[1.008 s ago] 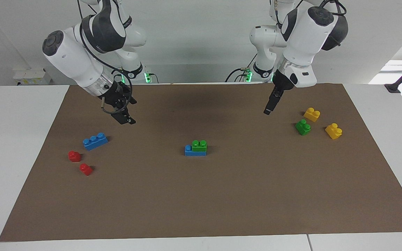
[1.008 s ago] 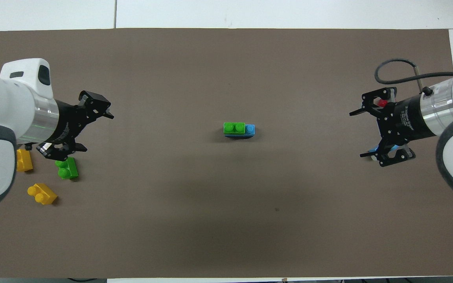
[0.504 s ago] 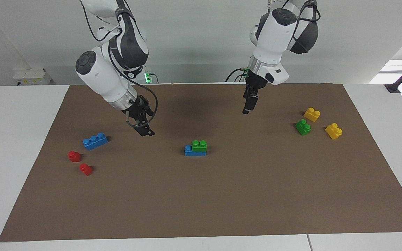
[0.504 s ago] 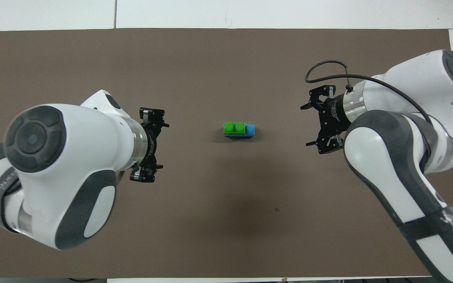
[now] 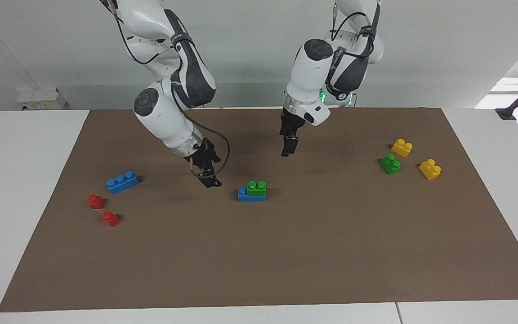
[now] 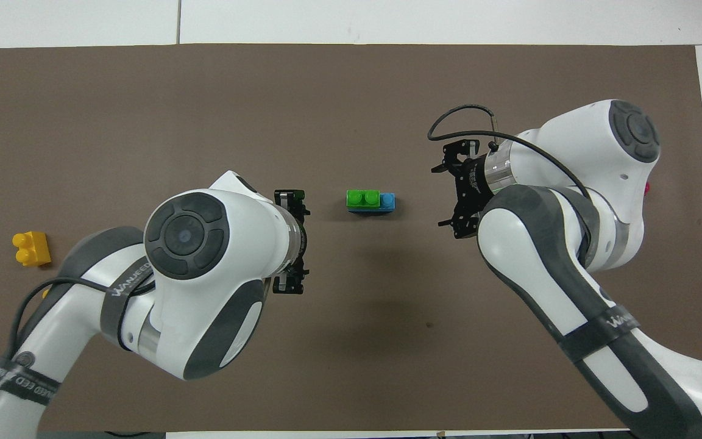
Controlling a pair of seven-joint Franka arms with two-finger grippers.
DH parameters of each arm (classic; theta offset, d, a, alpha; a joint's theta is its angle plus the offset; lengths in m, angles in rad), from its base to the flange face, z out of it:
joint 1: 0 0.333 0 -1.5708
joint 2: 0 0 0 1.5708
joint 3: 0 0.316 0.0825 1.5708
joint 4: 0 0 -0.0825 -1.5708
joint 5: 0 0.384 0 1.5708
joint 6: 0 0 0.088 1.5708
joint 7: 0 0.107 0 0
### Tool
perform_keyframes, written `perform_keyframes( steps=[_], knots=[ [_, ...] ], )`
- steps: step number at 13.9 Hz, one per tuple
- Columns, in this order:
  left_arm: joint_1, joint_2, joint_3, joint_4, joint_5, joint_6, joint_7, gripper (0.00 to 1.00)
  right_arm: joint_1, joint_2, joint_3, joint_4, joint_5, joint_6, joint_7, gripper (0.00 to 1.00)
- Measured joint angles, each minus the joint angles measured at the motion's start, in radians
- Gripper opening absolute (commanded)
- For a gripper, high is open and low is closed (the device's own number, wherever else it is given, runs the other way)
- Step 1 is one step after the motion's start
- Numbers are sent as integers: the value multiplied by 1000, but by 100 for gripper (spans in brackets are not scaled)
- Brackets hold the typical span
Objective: Remove green block with left arm and hold with right
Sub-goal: 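Bring the left gripper to the green end while the right gripper reaches the blue end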
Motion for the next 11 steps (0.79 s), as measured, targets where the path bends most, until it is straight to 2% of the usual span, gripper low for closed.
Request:
perform_keyframes(
  steps=[3,7,11],
  knots=[
    [-12,60,0,20,0,42,-52,100,21,16,0,-23,14,63,28,100],
    [-32,140,2,113,6,46,-113,100,55,68,0,-37,40,166,47,100],
    [-62,285,2,253,46,20,-176,100,91,137,0,-36,47,271,48,100]
  ],
)
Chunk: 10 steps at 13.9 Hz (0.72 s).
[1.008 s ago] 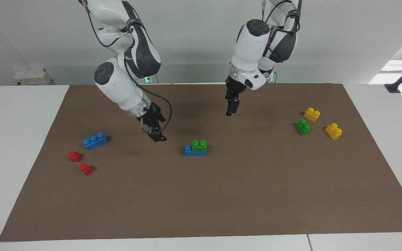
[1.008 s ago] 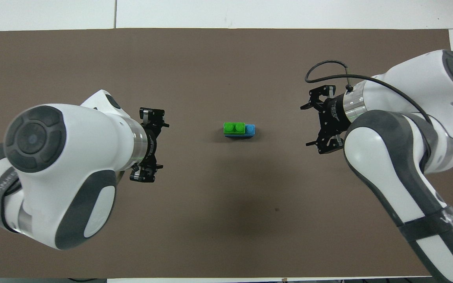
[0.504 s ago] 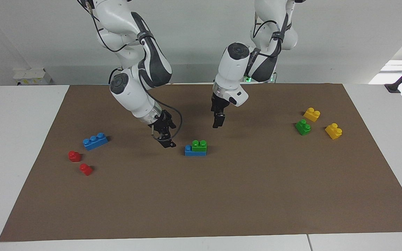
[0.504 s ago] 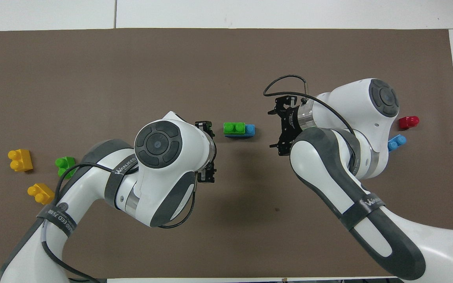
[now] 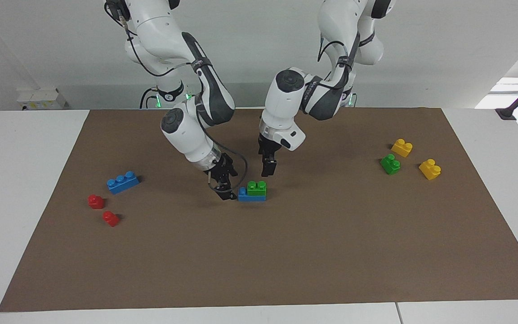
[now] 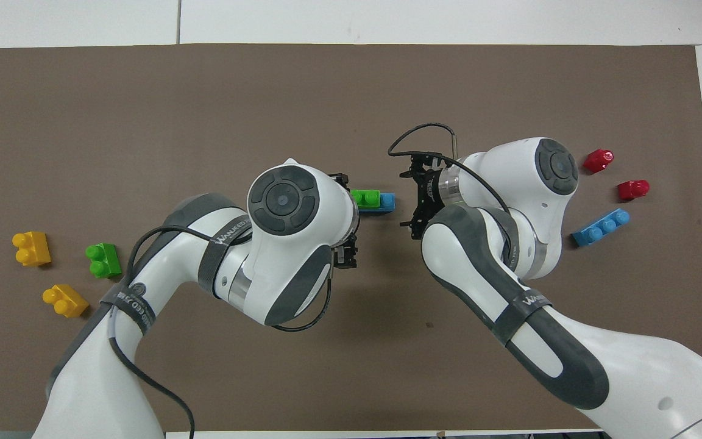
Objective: Remove green block with left arm and hold with right
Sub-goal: 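Bring the left gripper to the green end while the right gripper reaches the blue end, then close the left gripper on the green brick while the right gripper grips the blue brick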
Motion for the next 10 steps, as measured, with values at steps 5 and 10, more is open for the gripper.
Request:
perform_keyframes(
  steps=[5,10],
  knots=[
    [-10,97,3,115,45,-54,-63,100,14,22,0,2,0,29,0,100],
    [-10,120,10,141,56,-73,-74,100,32,35,0,2,3,62,0,100]
  ],
)
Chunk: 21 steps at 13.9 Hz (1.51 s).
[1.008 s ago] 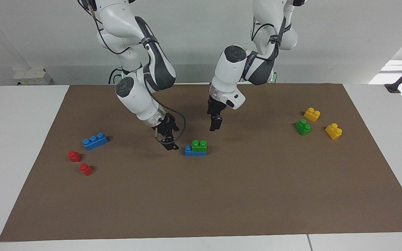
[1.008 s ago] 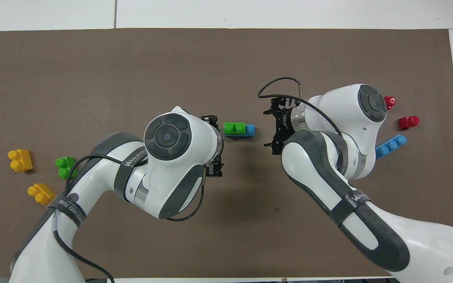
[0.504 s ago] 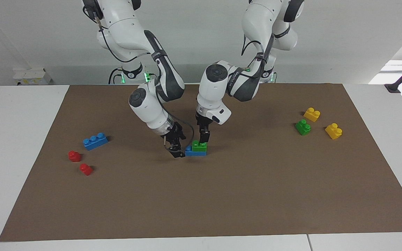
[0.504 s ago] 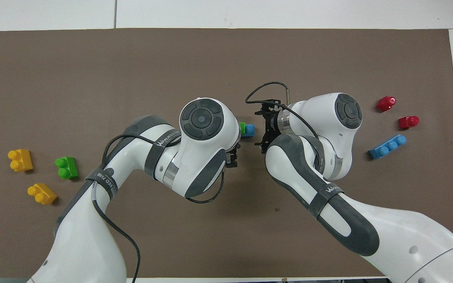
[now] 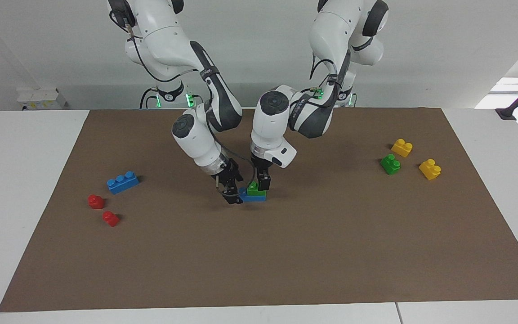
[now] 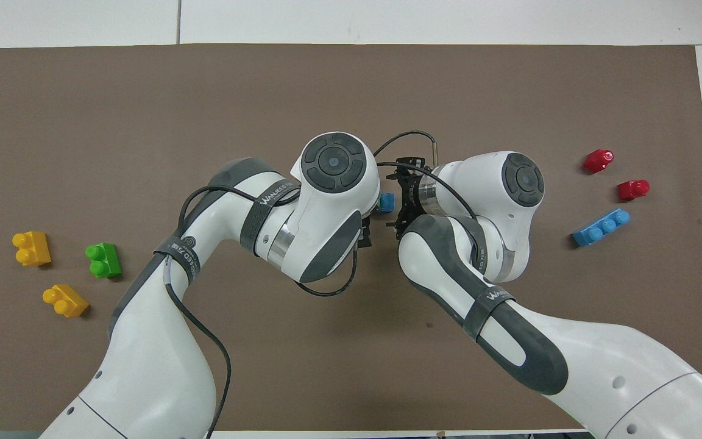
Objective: Remove green block with left arm and hold with right
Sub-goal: 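Close the left gripper on the green brick while the right gripper grips the blue brick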
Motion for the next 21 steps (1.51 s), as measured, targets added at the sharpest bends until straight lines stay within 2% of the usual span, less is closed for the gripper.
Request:
perform_keyframes(
  steps=[13,19,20,21],
  knots=[
    [0,14,6,-1,29,37,-63,100,25,37,0,-1,2,64,1,100],
    [0,35,6,-5,33,61,-66,100,25,41,-5,-1,2,68,1,79],
    [0,37,7,-6,33,64,-66,100,23,42,-7,-2,2,68,1,70],
    [0,38,7,-6,34,66,-66,100,22,43,-7,-2,2,68,1,56]
  ],
)
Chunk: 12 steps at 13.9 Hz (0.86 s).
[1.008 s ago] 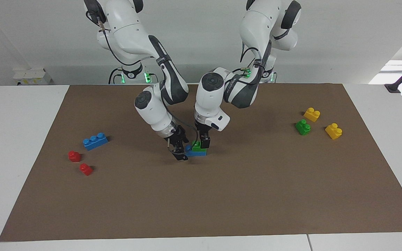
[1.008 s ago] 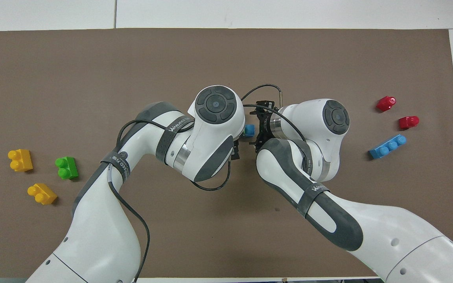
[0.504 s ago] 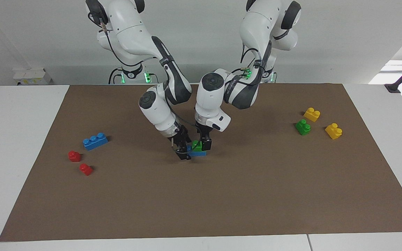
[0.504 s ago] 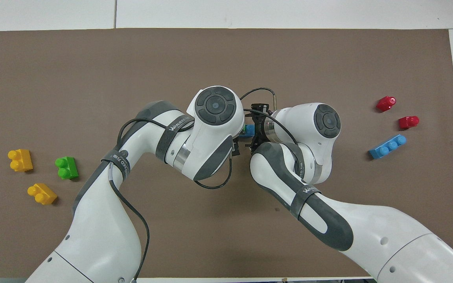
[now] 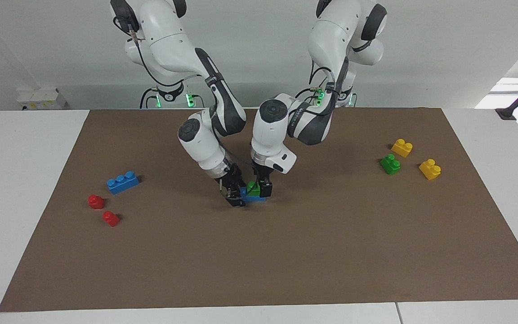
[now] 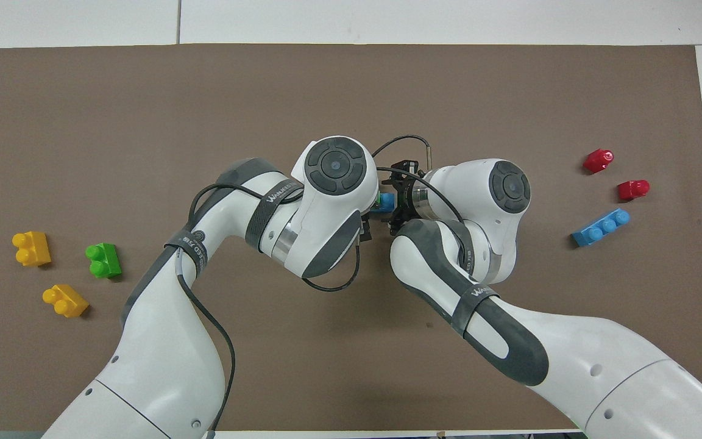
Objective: Remove green block with left arm and hold with right
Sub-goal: 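Close the left gripper on the green brick while the right gripper grips the blue brick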
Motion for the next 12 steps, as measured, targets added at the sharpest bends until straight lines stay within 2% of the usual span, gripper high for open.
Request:
perform_keyframes(
  steps=[2,3,9,10,11,12],
  knots=[
    [0,0,0,0,0,1,0,100,0,4,0,0,0,0,0,16],
    [0,0,0,0,0,2,0,100,0,5,0,0,0,1,0,0],
    [0,0,5,-10,0,11,-1,100,5,12,2,-1,29,41,-6,0],
    [0,0,6,-13,0,15,-1,91,5,12,2,-1,29,41,-6,0],
    [0,0,8,-15,0,17,-1,68,5,12,3,-1,30,43,-6,0],
    [0,0,8,-15,0,18,-2,41,5,12,3,-2,30,46,-6,0]
  ],
)
